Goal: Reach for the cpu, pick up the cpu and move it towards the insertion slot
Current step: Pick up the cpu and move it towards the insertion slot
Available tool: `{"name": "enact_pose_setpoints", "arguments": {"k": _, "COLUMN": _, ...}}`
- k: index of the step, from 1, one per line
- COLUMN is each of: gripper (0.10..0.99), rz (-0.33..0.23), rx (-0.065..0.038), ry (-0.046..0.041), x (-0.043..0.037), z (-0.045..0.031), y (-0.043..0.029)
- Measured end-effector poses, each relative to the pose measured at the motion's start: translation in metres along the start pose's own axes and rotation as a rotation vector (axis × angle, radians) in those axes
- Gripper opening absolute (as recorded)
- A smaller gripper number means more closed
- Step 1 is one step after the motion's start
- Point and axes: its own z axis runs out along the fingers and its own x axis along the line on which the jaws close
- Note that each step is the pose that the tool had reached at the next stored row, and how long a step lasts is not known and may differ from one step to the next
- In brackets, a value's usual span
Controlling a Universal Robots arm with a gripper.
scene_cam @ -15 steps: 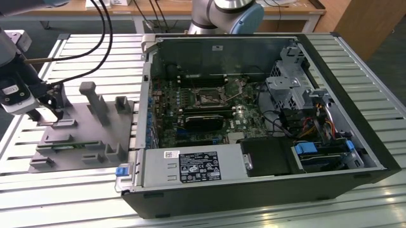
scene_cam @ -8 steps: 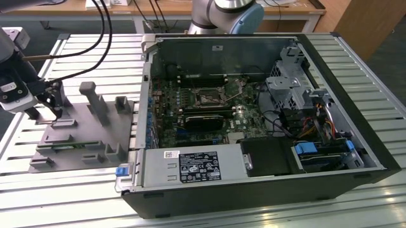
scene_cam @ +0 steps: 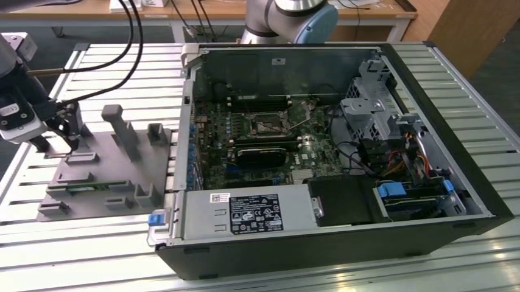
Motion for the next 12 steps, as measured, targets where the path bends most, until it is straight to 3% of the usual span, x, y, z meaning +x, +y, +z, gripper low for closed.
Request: {"name": "enact_pose_setpoints", "arguments": {"k": 12, "gripper": 0.533, "rz": 0.0, "rx": 0.0, "ry": 0.0002, "x": 0.0001, "z": -0.005, "y": 0.0003}}
